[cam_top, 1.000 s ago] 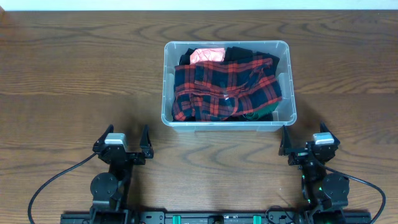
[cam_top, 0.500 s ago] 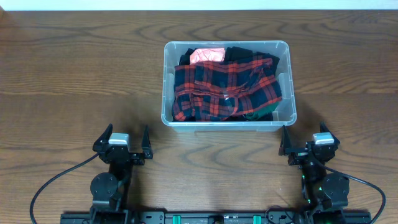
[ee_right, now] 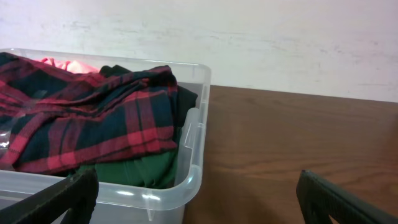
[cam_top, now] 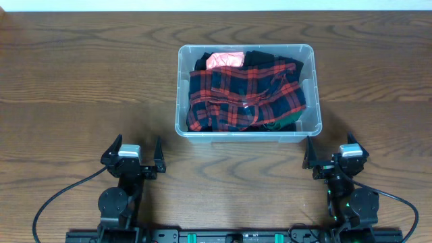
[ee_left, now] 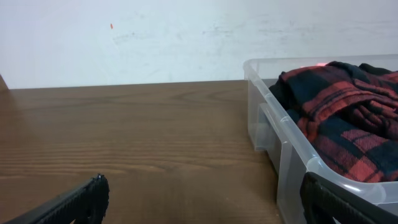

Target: Pack container

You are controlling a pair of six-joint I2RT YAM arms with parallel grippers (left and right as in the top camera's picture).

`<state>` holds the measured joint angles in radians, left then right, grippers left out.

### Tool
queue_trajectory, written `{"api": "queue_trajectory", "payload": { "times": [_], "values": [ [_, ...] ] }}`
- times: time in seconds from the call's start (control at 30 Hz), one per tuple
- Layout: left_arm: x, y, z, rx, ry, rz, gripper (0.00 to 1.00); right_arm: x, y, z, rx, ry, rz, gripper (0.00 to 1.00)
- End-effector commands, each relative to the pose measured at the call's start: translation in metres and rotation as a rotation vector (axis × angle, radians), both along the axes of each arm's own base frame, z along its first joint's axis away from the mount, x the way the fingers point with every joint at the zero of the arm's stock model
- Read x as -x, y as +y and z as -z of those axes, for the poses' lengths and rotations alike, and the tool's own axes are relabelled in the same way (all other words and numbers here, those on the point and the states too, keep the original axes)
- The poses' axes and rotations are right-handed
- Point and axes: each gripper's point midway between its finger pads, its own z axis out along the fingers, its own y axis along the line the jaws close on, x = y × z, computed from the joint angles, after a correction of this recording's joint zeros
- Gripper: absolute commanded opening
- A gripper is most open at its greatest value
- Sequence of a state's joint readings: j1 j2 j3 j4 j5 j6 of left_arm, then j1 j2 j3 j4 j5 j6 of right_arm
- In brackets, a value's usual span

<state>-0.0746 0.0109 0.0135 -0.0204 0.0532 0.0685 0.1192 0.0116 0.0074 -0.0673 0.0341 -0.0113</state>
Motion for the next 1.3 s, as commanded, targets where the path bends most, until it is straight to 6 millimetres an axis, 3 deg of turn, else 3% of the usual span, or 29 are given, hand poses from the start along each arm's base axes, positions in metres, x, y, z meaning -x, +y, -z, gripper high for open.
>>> {"api": "queue_trajectory", "payload": {
  "times": [0.0,1.27],
  "values": [
    [0.0014,-0.0001,0.0144,-0.016,0.048,0.005,0.98,0.0000,-0.0037,0.0004,0.009,-0.001,0.017,0.99],
    [0.0010,0.0088,0.0138,-0.015,0.045,-0.032,0.98,0.0000,-0.0037,0.0004,0.009,-0.001,0.017,0.99]
  ]
}}
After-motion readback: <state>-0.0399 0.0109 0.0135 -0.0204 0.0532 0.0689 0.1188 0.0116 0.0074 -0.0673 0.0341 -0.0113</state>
